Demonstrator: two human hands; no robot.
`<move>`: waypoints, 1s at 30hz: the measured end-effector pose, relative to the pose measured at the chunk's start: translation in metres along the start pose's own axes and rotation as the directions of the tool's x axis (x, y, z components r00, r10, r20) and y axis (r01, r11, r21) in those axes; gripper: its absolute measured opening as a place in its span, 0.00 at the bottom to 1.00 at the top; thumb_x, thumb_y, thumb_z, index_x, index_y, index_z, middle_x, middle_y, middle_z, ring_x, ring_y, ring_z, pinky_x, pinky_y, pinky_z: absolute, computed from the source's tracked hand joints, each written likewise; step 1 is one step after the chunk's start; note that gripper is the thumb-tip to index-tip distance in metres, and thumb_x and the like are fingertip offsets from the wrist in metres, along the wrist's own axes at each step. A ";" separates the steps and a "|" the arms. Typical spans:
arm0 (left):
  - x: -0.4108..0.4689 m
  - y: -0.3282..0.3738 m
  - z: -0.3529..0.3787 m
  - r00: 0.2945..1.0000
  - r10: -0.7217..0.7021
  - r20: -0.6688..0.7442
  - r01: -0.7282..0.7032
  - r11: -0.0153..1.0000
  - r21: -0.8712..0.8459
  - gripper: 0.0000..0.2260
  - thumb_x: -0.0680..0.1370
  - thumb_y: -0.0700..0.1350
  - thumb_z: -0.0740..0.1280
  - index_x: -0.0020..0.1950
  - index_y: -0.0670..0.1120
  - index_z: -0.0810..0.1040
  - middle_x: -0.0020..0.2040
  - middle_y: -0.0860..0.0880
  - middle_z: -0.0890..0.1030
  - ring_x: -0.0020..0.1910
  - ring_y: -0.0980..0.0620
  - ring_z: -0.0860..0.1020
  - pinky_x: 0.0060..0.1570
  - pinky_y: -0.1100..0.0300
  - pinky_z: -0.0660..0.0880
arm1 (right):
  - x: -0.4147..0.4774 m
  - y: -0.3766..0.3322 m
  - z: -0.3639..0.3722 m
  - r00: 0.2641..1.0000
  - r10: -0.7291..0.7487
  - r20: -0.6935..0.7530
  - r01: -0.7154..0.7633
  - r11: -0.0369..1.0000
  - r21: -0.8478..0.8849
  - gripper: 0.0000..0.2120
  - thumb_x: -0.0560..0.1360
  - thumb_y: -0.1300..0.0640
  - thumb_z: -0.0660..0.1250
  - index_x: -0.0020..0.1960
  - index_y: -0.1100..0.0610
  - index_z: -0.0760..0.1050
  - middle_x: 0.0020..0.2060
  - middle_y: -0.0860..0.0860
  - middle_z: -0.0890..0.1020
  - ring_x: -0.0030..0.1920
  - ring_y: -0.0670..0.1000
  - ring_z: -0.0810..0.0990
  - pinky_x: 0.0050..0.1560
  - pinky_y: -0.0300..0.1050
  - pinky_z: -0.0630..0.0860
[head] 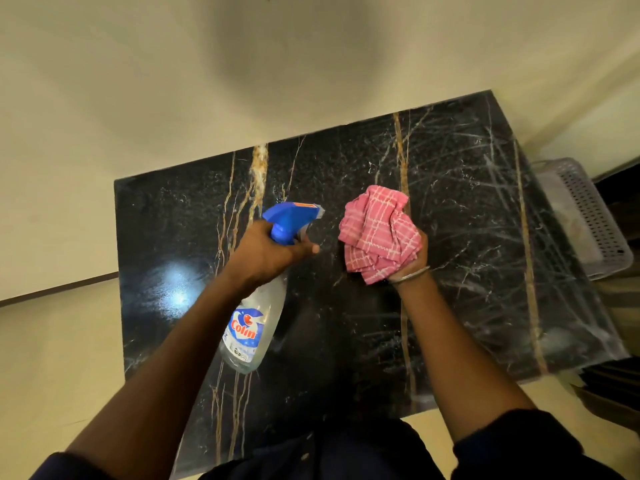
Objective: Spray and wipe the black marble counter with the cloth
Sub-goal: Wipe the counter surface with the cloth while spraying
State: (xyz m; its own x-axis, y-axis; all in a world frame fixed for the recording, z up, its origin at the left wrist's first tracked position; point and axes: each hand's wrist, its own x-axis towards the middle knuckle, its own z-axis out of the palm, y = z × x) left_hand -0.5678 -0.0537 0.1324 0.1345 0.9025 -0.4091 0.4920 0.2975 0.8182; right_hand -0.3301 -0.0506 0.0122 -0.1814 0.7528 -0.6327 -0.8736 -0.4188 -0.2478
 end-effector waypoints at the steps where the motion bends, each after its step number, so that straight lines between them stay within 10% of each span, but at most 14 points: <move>1: -0.002 0.002 0.002 1.000 -0.011 -0.017 0.011 1.000 0.000 0.10 0.70 0.45 0.77 0.44 0.47 0.77 0.36 0.51 0.79 0.31 0.62 0.76 0.33 0.71 0.73 | -0.002 0.007 -0.005 0.996 -0.007 0.084 0.005 1.000 0.021 0.23 0.83 0.52 0.47 0.65 0.62 0.75 0.59 0.60 0.82 0.61 0.60 0.80 0.74 0.59 0.62; 6: -0.014 -0.003 0.013 0.997 -0.060 -0.042 0.064 0.992 0.105 0.16 0.68 0.52 0.77 0.47 0.46 0.76 0.38 0.50 0.78 0.35 0.56 0.76 0.37 0.65 0.70 | -0.005 0.009 -0.011 0.995 -0.099 0.031 0.098 0.995 0.024 0.21 0.72 0.48 0.57 0.45 0.56 0.87 0.47 0.58 0.86 0.46 0.60 0.86 0.42 0.60 0.83; 14: -0.027 -0.013 0.020 0.992 -0.066 -0.106 0.081 0.986 0.143 0.15 0.70 0.53 0.75 0.49 0.46 0.76 0.38 0.51 0.78 0.36 0.56 0.77 0.36 0.65 0.70 | -0.008 0.009 -0.013 0.990 -0.129 0.056 0.130 0.992 -0.001 0.18 0.71 0.48 0.62 0.47 0.55 0.86 0.48 0.57 0.86 0.47 0.59 0.86 0.42 0.58 0.83; 20: -0.031 -0.008 0.025 0.987 -0.035 -0.157 0.056 0.989 0.133 0.16 0.69 0.55 0.76 0.47 0.45 0.77 0.36 0.48 0.78 0.34 0.53 0.77 0.37 0.61 0.72 | -0.013 0.025 -0.011 0.984 -0.080 0.162 0.084 0.996 -0.016 0.34 0.44 0.50 0.86 0.49 0.56 0.86 0.51 0.58 0.85 0.49 0.60 0.85 0.46 0.59 0.83; 30: -0.033 -0.008 0.023 0.985 -0.042 -0.169 0.069 0.985 0.159 0.18 0.70 0.55 0.75 0.48 0.42 0.77 0.38 0.45 0.79 0.35 0.52 0.76 0.35 0.64 0.71 | -0.005 0.029 -0.003 0.982 -0.054 0.179 0.064 0.997 -0.049 0.33 0.52 0.49 0.84 0.55 0.58 0.85 0.56 0.59 0.83 0.55 0.61 0.83 0.52 0.60 0.81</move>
State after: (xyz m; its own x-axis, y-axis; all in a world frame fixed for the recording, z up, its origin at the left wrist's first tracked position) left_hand -0.5560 -0.0934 0.1304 -0.0339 0.9289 -0.3688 0.6309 0.3061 0.7130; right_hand -0.3536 -0.0680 0.0056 -0.2117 0.8529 -0.4772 -0.8600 -0.3945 -0.3236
